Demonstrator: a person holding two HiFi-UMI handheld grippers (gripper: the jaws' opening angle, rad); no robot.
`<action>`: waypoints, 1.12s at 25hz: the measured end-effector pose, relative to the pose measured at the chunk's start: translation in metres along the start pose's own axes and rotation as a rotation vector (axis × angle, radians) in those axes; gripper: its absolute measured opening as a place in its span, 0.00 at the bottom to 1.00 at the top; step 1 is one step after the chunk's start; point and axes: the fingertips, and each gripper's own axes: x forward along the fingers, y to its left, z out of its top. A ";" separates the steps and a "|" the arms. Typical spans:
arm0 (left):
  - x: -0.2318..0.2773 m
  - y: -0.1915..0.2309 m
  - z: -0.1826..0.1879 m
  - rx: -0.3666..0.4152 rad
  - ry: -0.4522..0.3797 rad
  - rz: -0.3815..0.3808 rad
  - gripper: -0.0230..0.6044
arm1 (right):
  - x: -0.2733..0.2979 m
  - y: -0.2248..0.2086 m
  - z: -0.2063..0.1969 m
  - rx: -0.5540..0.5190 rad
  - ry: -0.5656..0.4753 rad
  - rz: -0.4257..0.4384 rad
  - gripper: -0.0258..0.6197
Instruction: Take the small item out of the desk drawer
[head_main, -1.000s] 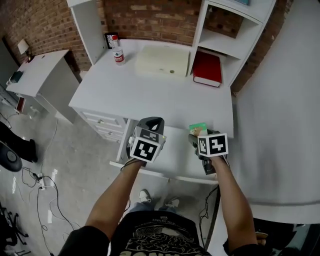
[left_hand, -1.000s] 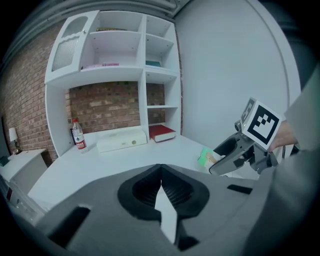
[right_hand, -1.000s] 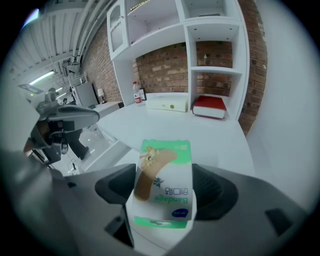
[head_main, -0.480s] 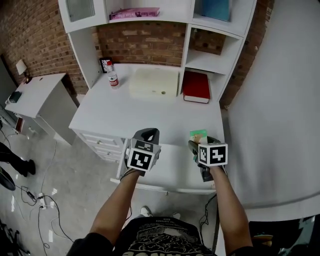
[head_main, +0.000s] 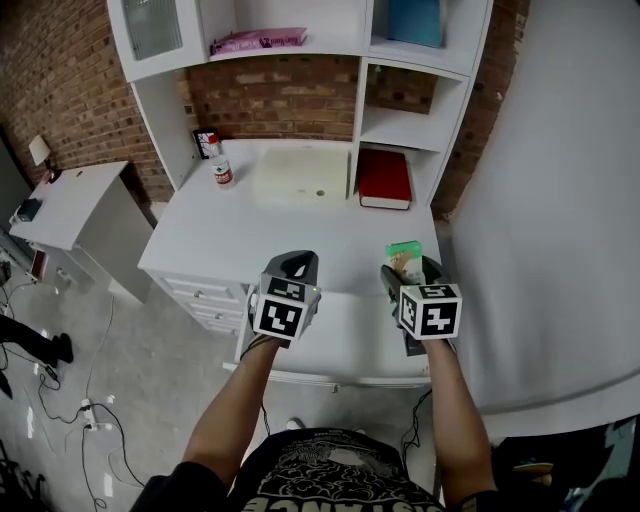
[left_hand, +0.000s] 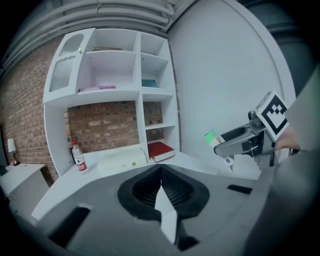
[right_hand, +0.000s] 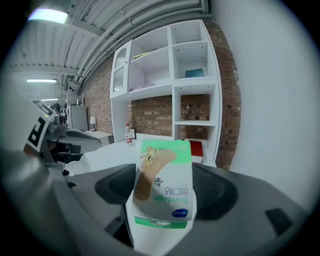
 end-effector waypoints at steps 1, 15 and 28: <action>0.000 0.000 0.002 0.000 -0.004 0.002 0.05 | -0.003 -0.001 0.005 -0.006 -0.016 -0.004 0.58; -0.004 0.001 0.018 0.008 -0.045 0.012 0.05 | -0.025 -0.002 0.036 -0.028 -0.136 -0.030 0.58; -0.010 0.002 0.017 -0.003 -0.049 0.026 0.05 | -0.029 0.004 0.041 -0.045 -0.155 -0.022 0.58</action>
